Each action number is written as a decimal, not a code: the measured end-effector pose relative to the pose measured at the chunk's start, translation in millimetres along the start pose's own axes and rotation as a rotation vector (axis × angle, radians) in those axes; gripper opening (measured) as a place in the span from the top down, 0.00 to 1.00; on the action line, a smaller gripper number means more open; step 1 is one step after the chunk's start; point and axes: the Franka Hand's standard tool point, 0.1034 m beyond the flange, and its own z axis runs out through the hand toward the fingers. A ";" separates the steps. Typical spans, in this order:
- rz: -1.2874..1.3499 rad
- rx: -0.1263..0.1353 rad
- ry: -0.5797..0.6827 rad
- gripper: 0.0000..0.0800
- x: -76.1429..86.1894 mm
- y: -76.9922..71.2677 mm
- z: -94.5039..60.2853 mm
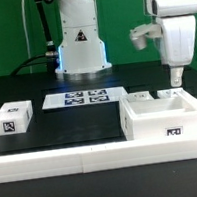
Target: Assemble cabinet
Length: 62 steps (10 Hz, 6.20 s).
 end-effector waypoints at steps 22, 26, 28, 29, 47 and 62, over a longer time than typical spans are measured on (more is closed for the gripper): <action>-0.003 0.030 0.065 0.53 20.0 -71.6 58.9; -0.003 0.025 0.068 0.91 20.4 -70.3 57.9; -0.003 0.025 0.068 0.91 20.5 -70.3 57.9; -0.003 0.025 0.068 0.91 20.5 -70.3 57.9; 0.016 -0.009 0.027 0.91 -24.2 -29.8 12.4; 0.022 -0.010 0.027 0.91 -23.9 -14.6 9.6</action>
Offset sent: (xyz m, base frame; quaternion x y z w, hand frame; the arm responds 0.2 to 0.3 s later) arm 0.0000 0.0000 0.0000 0.0000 0.0000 0.0000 1.0000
